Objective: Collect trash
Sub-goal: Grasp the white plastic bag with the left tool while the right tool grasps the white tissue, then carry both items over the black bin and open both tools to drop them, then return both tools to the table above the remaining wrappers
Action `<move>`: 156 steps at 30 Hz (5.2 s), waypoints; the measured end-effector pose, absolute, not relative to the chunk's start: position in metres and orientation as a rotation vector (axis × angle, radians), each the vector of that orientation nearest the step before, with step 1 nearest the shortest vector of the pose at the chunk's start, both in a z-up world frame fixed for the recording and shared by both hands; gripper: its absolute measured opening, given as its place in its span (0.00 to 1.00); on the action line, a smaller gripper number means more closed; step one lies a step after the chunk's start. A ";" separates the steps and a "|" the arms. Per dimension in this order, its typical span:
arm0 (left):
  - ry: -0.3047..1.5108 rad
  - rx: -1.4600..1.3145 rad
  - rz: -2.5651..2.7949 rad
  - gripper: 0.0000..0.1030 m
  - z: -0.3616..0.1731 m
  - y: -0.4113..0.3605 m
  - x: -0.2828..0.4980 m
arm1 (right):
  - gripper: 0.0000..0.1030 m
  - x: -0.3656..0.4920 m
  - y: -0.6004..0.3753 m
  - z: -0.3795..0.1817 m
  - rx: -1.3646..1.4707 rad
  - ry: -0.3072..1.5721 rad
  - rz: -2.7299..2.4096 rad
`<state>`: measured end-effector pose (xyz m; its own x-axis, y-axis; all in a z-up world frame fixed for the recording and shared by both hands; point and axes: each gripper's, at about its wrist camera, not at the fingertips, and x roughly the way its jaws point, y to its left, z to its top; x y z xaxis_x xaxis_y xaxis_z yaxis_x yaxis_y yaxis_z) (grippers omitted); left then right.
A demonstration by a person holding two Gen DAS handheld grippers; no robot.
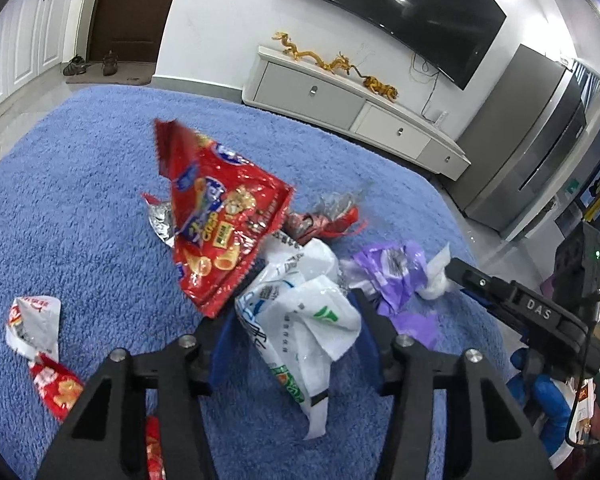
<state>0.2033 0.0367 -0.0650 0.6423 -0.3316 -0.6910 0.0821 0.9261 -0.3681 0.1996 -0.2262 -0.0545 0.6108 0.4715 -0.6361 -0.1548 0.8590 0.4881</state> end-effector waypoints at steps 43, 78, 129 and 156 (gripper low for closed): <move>0.752 -0.145 -0.514 0.45 0.015 -0.075 0.026 | 0.10 -0.056 -0.368 0.010 0.407 0.659 0.096; 1.114 0.011 -0.949 0.60 -0.093 -0.423 0.084 | 0.47 -0.083 -0.560 -0.151 0.660 0.885 -0.379; 0.646 -0.209 -0.486 0.60 0.025 -0.030 0.015 | 0.52 -0.064 -0.354 0.032 0.363 0.654 -0.039; 0.797 -0.339 -0.082 0.60 -0.059 0.142 0.119 | 0.56 0.078 -0.212 -0.006 0.223 0.799 0.288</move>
<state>0.1194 0.1423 -0.0587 0.6985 -0.1989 -0.6875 -0.0548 0.9429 -0.3285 0.0781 -0.2124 -0.0060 0.6619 0.3355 -0.6703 -0.1687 0.9380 0.3029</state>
